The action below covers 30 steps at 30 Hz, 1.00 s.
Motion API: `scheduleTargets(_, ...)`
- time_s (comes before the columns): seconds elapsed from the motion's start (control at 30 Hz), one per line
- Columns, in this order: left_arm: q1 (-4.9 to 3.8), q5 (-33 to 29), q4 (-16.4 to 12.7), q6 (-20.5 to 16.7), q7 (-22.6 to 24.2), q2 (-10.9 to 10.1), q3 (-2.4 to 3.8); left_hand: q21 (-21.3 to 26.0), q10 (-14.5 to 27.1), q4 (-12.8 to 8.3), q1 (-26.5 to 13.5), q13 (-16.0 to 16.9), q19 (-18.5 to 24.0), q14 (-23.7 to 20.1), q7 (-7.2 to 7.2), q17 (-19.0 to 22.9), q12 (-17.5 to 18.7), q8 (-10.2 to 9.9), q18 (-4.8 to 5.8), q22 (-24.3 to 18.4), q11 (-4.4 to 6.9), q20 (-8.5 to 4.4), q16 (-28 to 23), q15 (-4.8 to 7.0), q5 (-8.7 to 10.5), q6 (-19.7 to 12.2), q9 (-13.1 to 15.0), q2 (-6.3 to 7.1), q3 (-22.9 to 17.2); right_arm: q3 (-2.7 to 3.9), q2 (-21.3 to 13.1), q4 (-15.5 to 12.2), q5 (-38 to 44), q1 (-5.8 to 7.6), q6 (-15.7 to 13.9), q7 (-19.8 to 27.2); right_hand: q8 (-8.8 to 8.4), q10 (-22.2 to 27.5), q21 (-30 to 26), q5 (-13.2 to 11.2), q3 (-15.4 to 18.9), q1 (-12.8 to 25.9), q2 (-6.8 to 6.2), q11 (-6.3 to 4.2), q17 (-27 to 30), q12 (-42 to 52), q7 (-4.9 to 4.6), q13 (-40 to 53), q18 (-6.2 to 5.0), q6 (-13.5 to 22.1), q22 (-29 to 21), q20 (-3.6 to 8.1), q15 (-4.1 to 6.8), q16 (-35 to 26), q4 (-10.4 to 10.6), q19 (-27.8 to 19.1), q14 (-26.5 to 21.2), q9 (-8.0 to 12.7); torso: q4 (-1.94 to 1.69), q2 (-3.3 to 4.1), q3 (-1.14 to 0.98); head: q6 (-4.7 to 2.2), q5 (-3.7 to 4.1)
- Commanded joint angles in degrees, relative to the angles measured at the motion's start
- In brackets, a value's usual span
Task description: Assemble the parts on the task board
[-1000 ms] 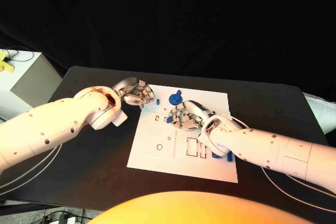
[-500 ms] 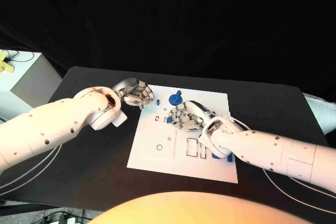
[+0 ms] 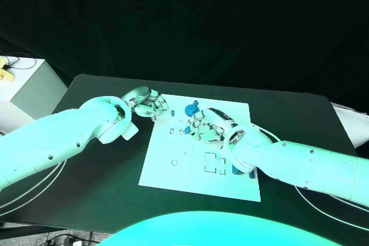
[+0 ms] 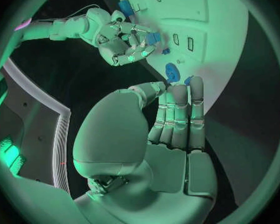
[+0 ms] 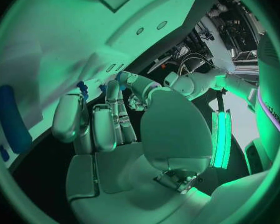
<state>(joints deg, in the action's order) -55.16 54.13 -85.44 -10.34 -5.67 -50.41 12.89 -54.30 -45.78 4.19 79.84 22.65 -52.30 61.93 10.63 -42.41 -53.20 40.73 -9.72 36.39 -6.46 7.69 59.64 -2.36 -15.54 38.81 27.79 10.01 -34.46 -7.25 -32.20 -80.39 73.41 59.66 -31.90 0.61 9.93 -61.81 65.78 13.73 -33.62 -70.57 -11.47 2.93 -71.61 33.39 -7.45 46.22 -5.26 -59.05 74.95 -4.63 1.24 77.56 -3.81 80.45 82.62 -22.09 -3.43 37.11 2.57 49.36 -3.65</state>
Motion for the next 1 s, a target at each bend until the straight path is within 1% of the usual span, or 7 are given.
scheduleTargets(0.03,0.00,-0.32,0.06,0.80,0.13,0.06,0.04,0.10,0.29,-0.06,0.34,-0.08,0.29,-0.53,0.41,0.07,-0.31,0.29,-0.82,0.04,0.02,0.06,-0.17,0.04,-0.25,-0.34,-0.07,-0.07,0.27,0.05,-0.21,-1.24,6.90,0.47,2.77,-7.51,0.34,-0.11,0.29,-0.39,-0.26,0.67,0.00,-0.18,-0.18,0.48,0.02,0.09,0.43,-0.20,0.94,-0.05,0.04,0.42,0.09,0.51,0.57,-0.07,0.02,-0.01,0.04,-0.06,0.16)
scheduleTargets(0.23,0.00,-0.32,0.23,0.92,0.08,0.15,0.04,0.10,0.29,-0.06,0.34,-0.08,0.29,-0.53,0.41,0.07,-0.31,0.29,-0.82,0.04,0.02,0.06,-0.17,0.04,-0.25,-0.34,-0.07,-0.07,0.27,0.09,-0.17,-3.11,11.85,1.38,3.51,-13.29,0.47,-0.55,2.31,-0.37,-0.64,0.51,0.05,-0.38,-1.31,1.19,0.19,0.33,0.79,-0.43,2.21,0.10,0.23,1.34,0.05,1.42,1.21,-0.06,-0.10,0.06,-0.02,-0.30,0.37)
scheduleTargets(0.43,0.00,-0.32,0.28,0.94,0.06,0.20,0.04,0.09,0.34,-0.09,0.42,-0.13,0.31,-0.58,0.42,0.12,-0.35,0.30,-0.82,0.05,0.00,0.06,-0.17,0.02,-0.26,-0.39,-0.11,-0.09,0.28,0.10,0.76,-3.69,16.34,1.61,4.63,-17.26,0.49,-0.67,2.89,-0.40,-0.72,0.55,-0.03,-0.42,-1.72,1.39,0.23,0.39,0.89,-0.49,2.58,0.15,0.29,1.65,0.07,1.68,1.44,-0.05,-0.12,0.12,-0.02,-0.30,0.34)
scheduleTargets(0.5,0.00,-0.32,0.26,0.95,0.06,0.22,0.04,0.09,0.34,-0.09,0.42,-0.13,0.31,-0.58,0.42,0.12,-0.35,0.30,-0.82,0.05,0.00,0.06,-0.17,0.02,-0.26,-0.39,-0.11,-0.09,0.28,0.10,1.17,-3.82,17.73,1.64,4.82,-18.33,0.48,-0.70,3.13,-0.22,-0.62,0.91,-0.36,-0.43,-1.85,1.56,0.24,0.43,0.94,-0.49,2.75,0.19,0.31,1.77,0.23,1.81,1.55,-0.02,-0.16,0.16,-0.02,-0.31,0.37)
scheduleTargets(0.73,0.00,-0.32,0.22,0.98,0.04,0.22,0.04,0.09,0.34,-0.09,0.42,-0.13,0.31,-0.58,0.42,0.12,-0.35,0.30,-0.82,0.05,0.00,0.06,-0.17,0.02,-0.26,-0.39,-0.11,-0.09,0.28,0.10,2.01,-4.15,21.39,1.68,5.08,-20.85,0.53,-0.80,3.90,-0.03,-0.72,0.97,-0.42,-0.51,-2.23,1.72,0.33,0.46,1.09,-0.60,3.23,0.23,0.36,2.05,0.31,2.12,1.75,-0.02,-0.19,0.15,-0.01,-0.27,0.29)
scheduleTargets(0.83,0.00,-0.32,0.18,0.97,0.03,0.18,0.04,0.09,0.34,-0.09,0.42,-0.13,0.31,-0.58,0.42,0.12,-0.35,0.30,-0.82,0.05,0.00,0.06,-0.17,0.02,-0.26,-0.39,-0.11,-0.09,0.28,0.09,2.39,-4.13,22.58,1.69,5.61,-21.62,0.54,-0.83,4.05,-0.01,-0.73,0.98,-0.44,-0.52,-2.31,1.75,0.34,0.47,1.12,-0.62,3.32,0.24,0.37,2.11,0.32,2.18,1.79,-0.02,-0.14,0.14,0.01,-0.21,0.21)
scheduleTargets(1.0,0.00,-0.32,0.09,0.99,0.02,0.17,0.04,0.09,0.34,-0.09,0.42,-0.13,0.31,-0.58,0.42,0.12,-0.35,0.30,-0.82,0.05,0.00,0.06,-0.17,0.02,-0.26,-0.39,-0.11,-0.09,0.28,0.08,2.84,-4.06,24.48,1.69,6.31,-22.69,0.56,-0.88,4.08,0.03,-0.75,1.03,-0.56,-0.55,-2.22,1.83,0.37,0.48,1.12,-0.66,3.35,0.27,0.40,2.07,0.33,2.21,1.79,-0.02,-0.15,0.13,-0.02,-0.16,0.17)
